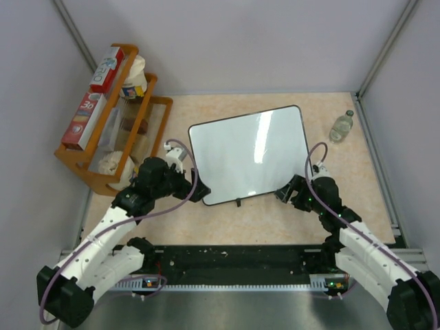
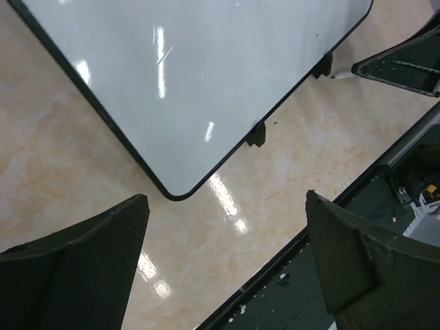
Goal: Write a sentence on the whiteboard
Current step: Move the whiteboard stand to the center of the board, then move the whiteboard marker to the corner of the board.
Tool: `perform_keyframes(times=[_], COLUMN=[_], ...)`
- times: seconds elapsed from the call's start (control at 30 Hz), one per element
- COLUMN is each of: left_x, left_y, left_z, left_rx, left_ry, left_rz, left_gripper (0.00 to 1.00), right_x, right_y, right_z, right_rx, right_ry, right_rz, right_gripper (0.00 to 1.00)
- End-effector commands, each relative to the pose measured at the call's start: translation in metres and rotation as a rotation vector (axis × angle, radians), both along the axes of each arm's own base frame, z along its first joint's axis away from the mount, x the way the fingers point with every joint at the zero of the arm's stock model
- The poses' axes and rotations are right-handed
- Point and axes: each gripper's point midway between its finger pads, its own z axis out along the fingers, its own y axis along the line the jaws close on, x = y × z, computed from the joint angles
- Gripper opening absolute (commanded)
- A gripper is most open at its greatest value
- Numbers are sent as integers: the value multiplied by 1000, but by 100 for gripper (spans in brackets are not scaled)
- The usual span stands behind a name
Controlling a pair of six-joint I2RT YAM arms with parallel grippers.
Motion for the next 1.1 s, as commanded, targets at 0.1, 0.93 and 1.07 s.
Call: perform_keyframes(times=[0.1,0.93,1.07], left_x=[-2,-43,-52], left_y=[-48,-228,-253], left_z=[40,16,0], left_rx=[-15,137,150], left_ry=[-101,-336,-366], left_rz=[-175,-753,-836], left_gripper=[99,98,96], right_x=[-12,-6,8], right_y=[2,-36,-48], right_z=[37,93,104], right_rx=[93,-57,-97], right_ry=[-103,-149,-141], right_rz=[6,-136,-160], right_gripper=[89,99,99])
